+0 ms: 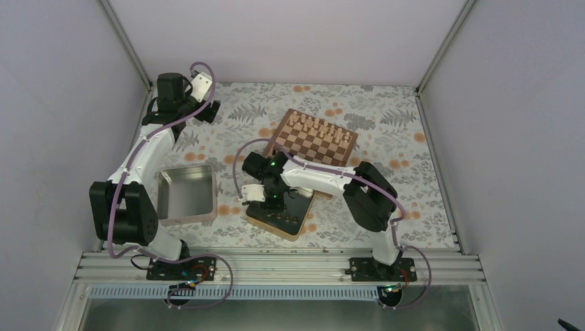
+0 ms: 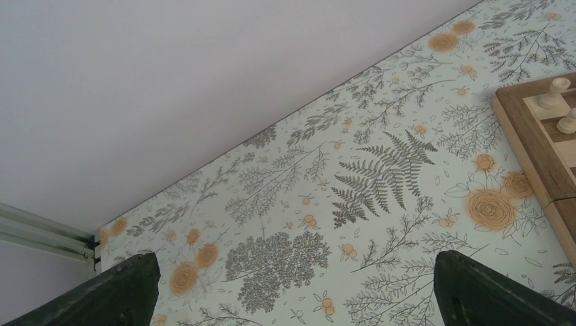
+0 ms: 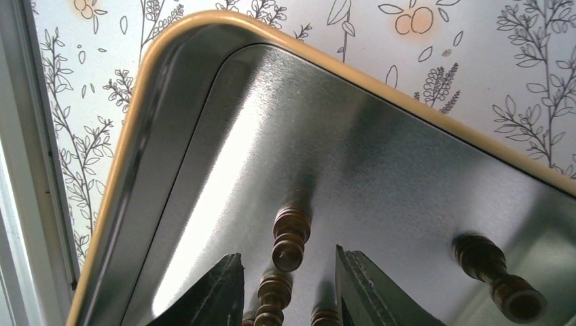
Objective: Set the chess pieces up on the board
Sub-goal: Pick up the chess piece from the storage box.
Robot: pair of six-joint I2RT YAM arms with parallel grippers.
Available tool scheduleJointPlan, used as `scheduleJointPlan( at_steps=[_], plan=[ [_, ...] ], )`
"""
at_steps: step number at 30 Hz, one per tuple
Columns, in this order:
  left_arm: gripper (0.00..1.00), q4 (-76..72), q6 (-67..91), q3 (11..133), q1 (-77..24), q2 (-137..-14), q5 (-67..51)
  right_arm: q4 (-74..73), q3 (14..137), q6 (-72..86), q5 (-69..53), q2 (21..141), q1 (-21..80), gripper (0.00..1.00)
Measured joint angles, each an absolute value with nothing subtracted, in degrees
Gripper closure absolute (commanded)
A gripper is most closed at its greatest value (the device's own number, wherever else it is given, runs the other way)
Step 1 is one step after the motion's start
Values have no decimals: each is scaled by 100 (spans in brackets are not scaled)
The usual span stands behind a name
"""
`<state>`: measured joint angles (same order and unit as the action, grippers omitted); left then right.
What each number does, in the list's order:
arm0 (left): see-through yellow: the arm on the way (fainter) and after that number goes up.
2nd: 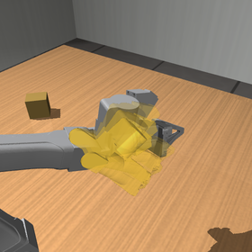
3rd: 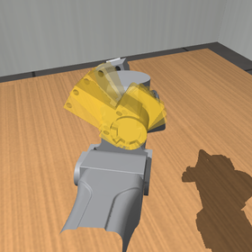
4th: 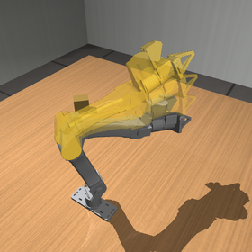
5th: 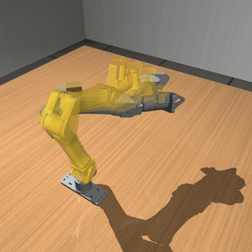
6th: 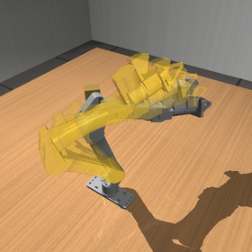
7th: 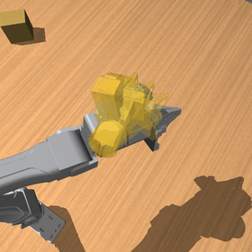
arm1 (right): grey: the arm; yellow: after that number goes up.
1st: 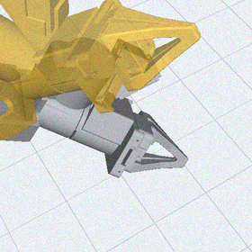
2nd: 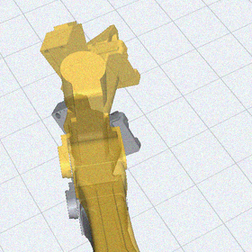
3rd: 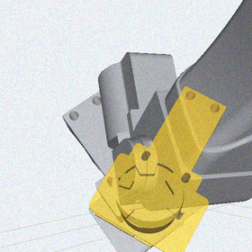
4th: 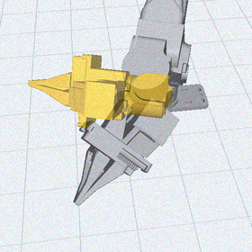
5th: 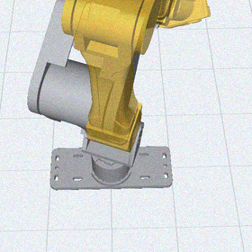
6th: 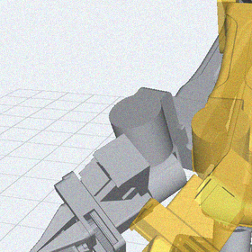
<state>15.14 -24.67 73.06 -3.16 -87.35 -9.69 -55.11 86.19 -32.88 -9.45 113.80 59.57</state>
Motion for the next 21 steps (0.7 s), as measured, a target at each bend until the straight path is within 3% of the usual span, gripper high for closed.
scheduleJointPlan(
  at_steps=[6, 12, 21],
  plan=[
    [0, 1514, -2467, 7306, -316, -8735, -969, -5487, 8619, -3291, -941, 11533, 5957, 66],
    [0, 1514, -2467, 7306, -316, -8735, -972, -5441, 8619, -3284, -928, 11664, 5957, 80],
    [0, 1514, -2467, 7306, -316, -8735, -972, -5398, 8619, -3284, -790, 11653, 5957, 87]
  ],
)
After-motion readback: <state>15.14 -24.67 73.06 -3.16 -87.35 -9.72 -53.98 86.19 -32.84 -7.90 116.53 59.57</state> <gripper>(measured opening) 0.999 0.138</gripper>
